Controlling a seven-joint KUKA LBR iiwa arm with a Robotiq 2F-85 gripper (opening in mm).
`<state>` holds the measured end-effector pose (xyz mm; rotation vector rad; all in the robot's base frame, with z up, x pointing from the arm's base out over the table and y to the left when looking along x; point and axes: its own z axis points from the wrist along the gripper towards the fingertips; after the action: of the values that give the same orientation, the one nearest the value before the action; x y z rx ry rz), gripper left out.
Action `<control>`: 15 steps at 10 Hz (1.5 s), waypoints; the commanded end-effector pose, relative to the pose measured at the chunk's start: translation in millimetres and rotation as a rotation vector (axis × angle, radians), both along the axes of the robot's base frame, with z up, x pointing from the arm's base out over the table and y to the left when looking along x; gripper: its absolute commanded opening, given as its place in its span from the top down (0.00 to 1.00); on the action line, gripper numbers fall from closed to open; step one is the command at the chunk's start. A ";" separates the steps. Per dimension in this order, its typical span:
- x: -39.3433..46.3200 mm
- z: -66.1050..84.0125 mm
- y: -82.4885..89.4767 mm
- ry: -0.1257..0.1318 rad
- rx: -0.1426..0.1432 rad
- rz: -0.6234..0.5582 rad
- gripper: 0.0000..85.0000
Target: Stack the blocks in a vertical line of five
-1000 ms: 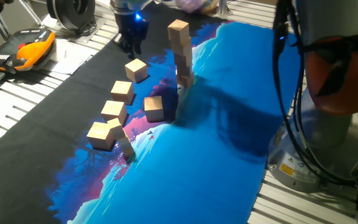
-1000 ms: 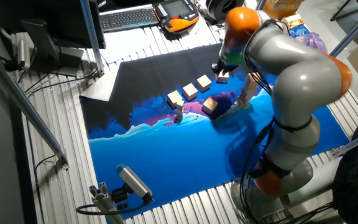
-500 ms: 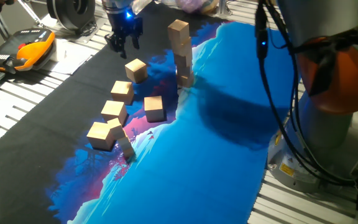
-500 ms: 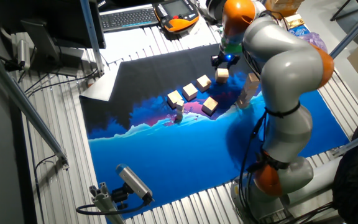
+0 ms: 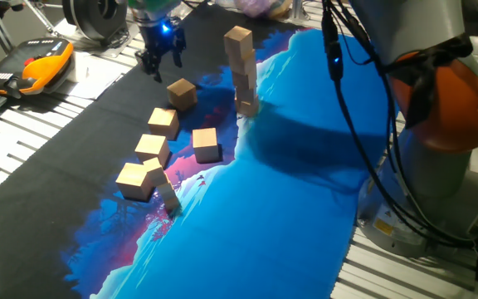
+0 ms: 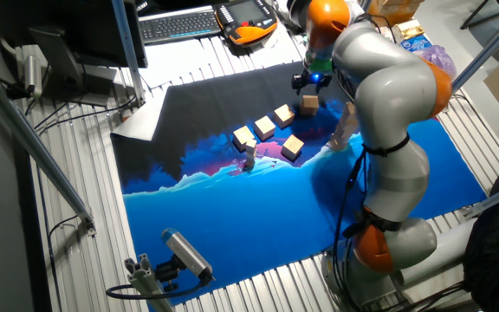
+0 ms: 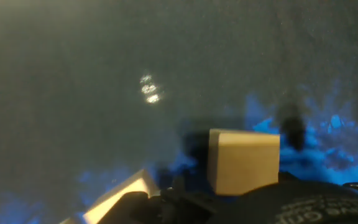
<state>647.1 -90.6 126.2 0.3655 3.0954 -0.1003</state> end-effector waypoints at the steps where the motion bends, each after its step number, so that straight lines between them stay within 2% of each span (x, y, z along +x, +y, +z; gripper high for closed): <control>1: -0.5 -10.7 -8.5 -0.008 0.004 0.006 0.20; 4: 0.7 -38.9 -19.9 -0.029 0.020 0.012 0.20; 6: 0.6 -45.1 -18.8 -0.035 0.016 0.010 0.20; 9: -5.5 -53.5 -27.5 -0.038 0.018 0.023 0.20; 13: -9.8 -64.9 -19.7 -0.066 0.024 0.011 0.20; 14: -9.4 -64.6 -19.4 -0.065 0.021 0.031 0.40; 15: -8.1 -62.0 -19.2 -0.047 0.019 0.078 0.60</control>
<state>639.0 -110.3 64.6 0.2586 3.0647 -0.0606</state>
